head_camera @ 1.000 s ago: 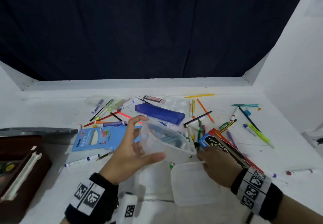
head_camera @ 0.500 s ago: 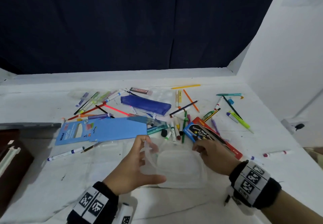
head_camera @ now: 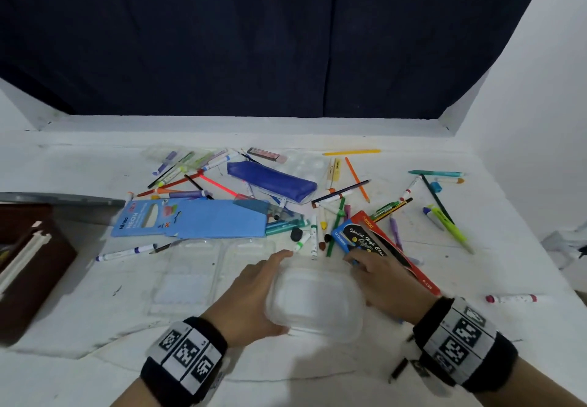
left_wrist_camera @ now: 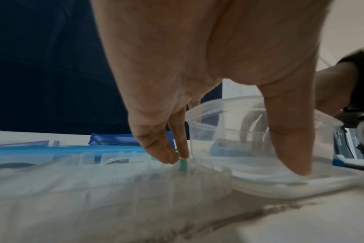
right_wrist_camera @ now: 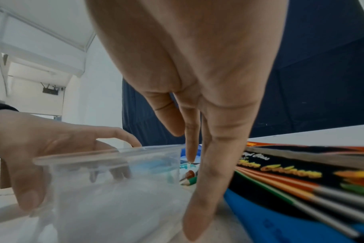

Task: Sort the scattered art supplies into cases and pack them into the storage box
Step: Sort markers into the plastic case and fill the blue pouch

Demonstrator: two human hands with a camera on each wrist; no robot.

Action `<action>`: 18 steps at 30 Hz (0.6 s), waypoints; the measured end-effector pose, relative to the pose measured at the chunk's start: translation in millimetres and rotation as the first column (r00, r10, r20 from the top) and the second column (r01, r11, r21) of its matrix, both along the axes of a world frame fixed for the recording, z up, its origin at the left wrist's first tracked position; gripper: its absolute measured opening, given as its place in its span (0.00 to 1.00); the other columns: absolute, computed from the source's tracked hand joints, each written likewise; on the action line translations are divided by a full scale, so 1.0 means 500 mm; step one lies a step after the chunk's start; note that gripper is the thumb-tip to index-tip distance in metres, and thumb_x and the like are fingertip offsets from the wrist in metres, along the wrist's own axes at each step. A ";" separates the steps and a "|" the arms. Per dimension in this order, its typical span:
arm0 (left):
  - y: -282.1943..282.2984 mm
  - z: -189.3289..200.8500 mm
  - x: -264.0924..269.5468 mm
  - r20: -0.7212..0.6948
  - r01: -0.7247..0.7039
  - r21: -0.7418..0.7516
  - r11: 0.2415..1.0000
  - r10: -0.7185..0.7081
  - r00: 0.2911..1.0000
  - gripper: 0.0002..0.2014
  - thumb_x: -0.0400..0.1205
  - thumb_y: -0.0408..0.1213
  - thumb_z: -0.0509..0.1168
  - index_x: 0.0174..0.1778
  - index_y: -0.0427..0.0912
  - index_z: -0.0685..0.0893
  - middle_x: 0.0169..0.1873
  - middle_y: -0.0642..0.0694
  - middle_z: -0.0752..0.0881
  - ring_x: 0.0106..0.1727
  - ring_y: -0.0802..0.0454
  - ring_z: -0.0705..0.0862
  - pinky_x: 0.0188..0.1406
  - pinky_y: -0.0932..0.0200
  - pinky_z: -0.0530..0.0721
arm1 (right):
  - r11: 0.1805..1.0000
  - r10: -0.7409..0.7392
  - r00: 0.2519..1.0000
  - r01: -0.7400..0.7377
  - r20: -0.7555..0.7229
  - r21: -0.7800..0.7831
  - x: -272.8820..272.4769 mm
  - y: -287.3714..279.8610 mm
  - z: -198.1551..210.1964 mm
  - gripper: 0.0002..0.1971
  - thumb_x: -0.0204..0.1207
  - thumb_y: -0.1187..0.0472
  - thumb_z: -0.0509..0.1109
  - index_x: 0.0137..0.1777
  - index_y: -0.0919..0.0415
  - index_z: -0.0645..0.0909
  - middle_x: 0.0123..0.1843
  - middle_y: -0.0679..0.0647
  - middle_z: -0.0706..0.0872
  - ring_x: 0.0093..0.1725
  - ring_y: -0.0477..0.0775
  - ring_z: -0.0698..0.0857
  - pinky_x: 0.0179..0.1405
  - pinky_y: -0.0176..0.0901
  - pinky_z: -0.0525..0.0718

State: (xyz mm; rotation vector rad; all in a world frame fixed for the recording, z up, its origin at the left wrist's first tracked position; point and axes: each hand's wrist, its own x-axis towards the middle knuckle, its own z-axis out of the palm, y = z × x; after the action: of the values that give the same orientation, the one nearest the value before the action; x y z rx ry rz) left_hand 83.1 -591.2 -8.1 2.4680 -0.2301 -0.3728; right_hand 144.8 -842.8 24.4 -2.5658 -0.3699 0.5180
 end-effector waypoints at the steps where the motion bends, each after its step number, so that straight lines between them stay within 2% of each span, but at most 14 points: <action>1: -0.004 0.000 0.001 0.006 0.008 0.025 1.000 -0.008 1.000 0.56 0.65 0.50 0.80 0.79 0.73 0.46 0.70 0.58 0.70 0.70 0.54 0.68 0.72 0.54 0.72 | 1.000 -0.002 1.000 0.002 -0.011 0.016 -0.005 0.002 0.003 0.14 0.88 0.56 0.56 0.70 0.52 0.76 0.56 0.50 0.82 0.41 0.45 0.84 0.36 0.40 0.86; 2: -0.008 0.000 0.004 0.017 0.013 0.050 0.999 -0.014 1.000 0.56 0.65 0.50 0.80 0.79 0.72 0.47 0.70 0.56 0.70 0.71 0.53 0.68 0.72 0.53 0.72 | 1.000 0.003 1.000 -0.002 -0.019 0.021 -0.009 0.004 0.004 0.14 0.87 0.55 0.58 0.71 0.51 0.75 0.55 0.50 0.81 0.38 0.41 0.81 0.31 0.34 0.80; 4: -0.013 0.002 0.010 0.029 0.017 0.101 0.995 -0.020 0.999 0.56 0.65 0.50 0.81 0.80 0.70 0.48 0.70 0.54 0.71 0.71 0.51 0.70 0.71 0.52 0.74 | 1.000 0.001 1.000 -0.001 -0.004 0.020 -0.013 0.008 0.001 0.18 0.85 0.53 0.62 0.73 0.50 0.73 0.61 0.50 0.82 0.38 0.36 0.76 0.32 0.29 0.71; 6: -0.016 0.006 0.015 0.017 0.026 0.145 0.989 -0.029 0.999 0.58 0.64 0.50 0.83 0.82 0.68 0.48 0.71 0.53 0.71 0.72 0.51 0.70 0.71 0.52 0.74 | 1.000 0.002 1.000 -0.002 0.027 0.023 -0.014 0.011 0.000 0.19 0.84 0.53 0.64 0.74 0.50 0.74 0.65 0.50 0.82 0.38 0.35 0.76 0.34 0.25 0.70; 8: -0.017 0.007 0.017 -0.011 0.050 0.171 0.984 -0.049 0.999 0.61 0.64 0.49 0.84 0.83 0.66 0.47 0.73 0.52 0.70 0.74 0.51 0.67 0.72 0.55 0.72 | 0.999 0.014 0.999 -0.015 0.030 0.031 -0.015 0.011 0.001 0.20 0.84 0.55 0.64 0.75 0.53 0.74 0.67 0.51 0.82 0.44 0.37 0.79 0.38 0.23 0.71; 11: -0.021 0.012 0.019 0.013 0.063 0.221 0.973 -0.068 0.998 0.59 0.65 0.51 0.83 0.83 0.67 0.47 0.72 0.52 0.72 0.73 0.51 0.65 0.69 0.53 0.69 | 0.999 0.039 0.998 -0.039 0.038 -0.004 -0.019 0.014 0.009 0.20 0.85 0.56 0.63 0.77 0.55 0.74 0.73 0.52 0.80 0.64 0.46 0.81 0.57 0.31 0.74; 12: -0.023 0.013 0.020 0.040 0.069 0.272 0.960 -0.083 0.996 0.58 0.65 0.55 0.82 0.83 0.67 0.48 0.71 0.52 0.73 0.72 0.51 0.65 0.68 0.50 0.68 | 0.999 0.045 0.998 -0.044 0.046 -0.012 -0.019 0.015 0.010 0.21 0.85 0.56 0.62 0.77 0.54 0.74 0.73 0.52 0.80 0.67 0.48 0.80 0.61 0.34 0.74; 14: -0.032 0.016 0.025 0.106 0.073 0.391 0.918 -0.123 0.987 0.57 0.64 0.62 0.79 0.82 0.65 0.49 0.70 0.53 0.75 0.72 0.50 0.65 0.66 0.45 0.64 | 0.999 0.049 0.996 -0.048 0.070 -0.020 -0.015 0.017 0.008 0.21 0.85 0.55 0.62 0.77 0.53 0.74 0.71 0.52 0.82 0.66 0.48 0.81 0.63 0.37 0.77; 16: -0.041 0.018 0.034 0.133 0.057 0.446 0.893 -0.129 0.983 0.56 0.63 0.64 0.78 0.81 0.64 0.50 0.68 0.51 0.77 0.70 0.48 0.68 0.63 0.44 0.63 | 0.998 0.043 0.993 -0.038 0.106 -0.041 -0.008 0.020 0.008 0.17 0.85 0.56 0.62 0.72 0.53 0.77 0.62 0.53 0.85 0.59 0.50 0.85 0.57 0.41 0.84; 18: -0.047 0.021 0.046 0.139 0.042 0.454 0.890 -0.117 0.983 0.56 0.62 0.64 0.78 0.80 0.64 0.50 0.66 0.49 0.78 0.69 0.47 0.71 0.61 0.43 0.62 | 0.995 0.043 0.989 -0.030 0.140 -0.091 0.001 0.024 0.010 0.14 0.84 0.56 0.61 0.67 0.56 0.79 0.57 0.55 0.86 0.54 0.51 0.86 0.52 0.46 0.87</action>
State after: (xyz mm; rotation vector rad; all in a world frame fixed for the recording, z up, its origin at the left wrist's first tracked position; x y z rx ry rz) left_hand 105.9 -614.8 2.4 2.9609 -0.3478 -0.2807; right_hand 145.1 -830.8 29.5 -2.6947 -0.4539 0.3733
